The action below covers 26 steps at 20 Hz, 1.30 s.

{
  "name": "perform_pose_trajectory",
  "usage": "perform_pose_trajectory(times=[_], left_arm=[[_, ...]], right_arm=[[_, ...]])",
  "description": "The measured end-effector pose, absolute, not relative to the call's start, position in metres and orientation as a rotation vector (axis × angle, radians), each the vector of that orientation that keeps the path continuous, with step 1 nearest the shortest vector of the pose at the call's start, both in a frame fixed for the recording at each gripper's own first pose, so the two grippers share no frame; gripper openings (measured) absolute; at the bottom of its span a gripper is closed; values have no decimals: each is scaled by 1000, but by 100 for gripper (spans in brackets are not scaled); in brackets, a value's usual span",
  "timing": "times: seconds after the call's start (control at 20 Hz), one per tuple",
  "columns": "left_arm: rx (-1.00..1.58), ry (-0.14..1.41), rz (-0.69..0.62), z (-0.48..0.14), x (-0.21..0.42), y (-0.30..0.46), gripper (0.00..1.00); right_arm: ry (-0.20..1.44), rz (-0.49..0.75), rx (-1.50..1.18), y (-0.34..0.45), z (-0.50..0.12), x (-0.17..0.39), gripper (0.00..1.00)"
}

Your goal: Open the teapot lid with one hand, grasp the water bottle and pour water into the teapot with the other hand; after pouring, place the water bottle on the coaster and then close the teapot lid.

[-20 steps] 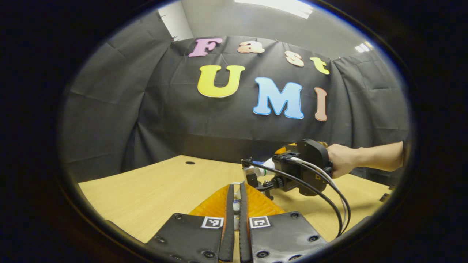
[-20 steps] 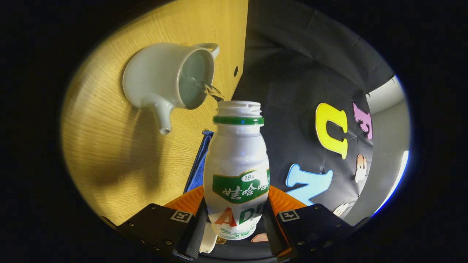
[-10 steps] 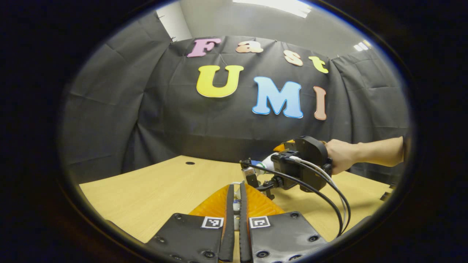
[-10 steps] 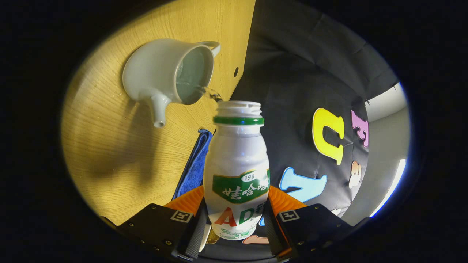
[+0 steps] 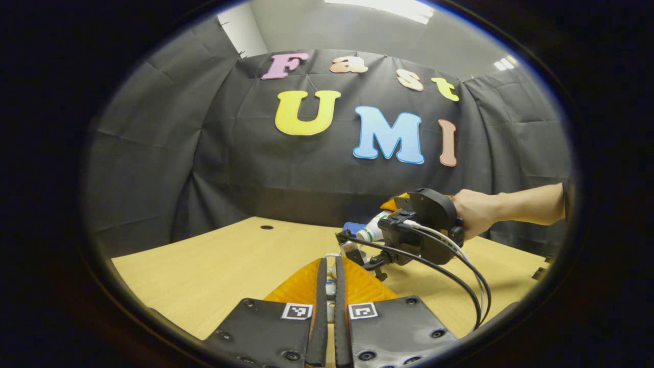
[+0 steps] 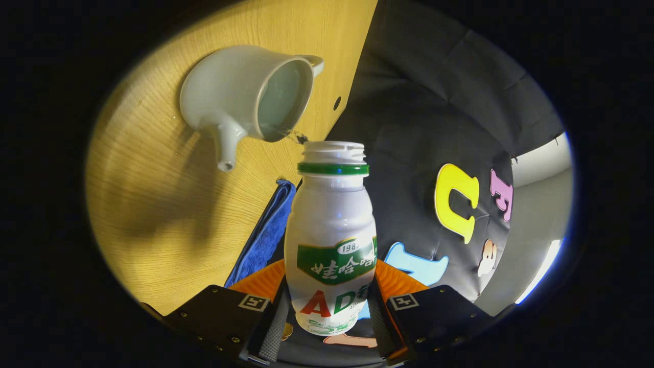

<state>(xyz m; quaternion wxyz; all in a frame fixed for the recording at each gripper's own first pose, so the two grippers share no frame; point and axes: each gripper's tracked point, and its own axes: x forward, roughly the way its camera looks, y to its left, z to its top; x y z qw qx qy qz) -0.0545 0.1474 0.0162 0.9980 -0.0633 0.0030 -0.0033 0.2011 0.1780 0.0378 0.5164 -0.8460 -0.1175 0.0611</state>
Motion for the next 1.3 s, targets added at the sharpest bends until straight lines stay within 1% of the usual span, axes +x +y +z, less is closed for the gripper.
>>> perform_pose_trajectory(times=[0.45,0.75,1.3], left_arm=[[-131,12,-5,12,-54,148,16],[-135,11,4,12,-55,158,16],[-113,15,9,13,-54,152,16]], right_arm=[[-391,170,-2116,202,38,200,70],[-412,163,-2158,207,39,198,70],[-482,159,-2203,215,41,193,70]])
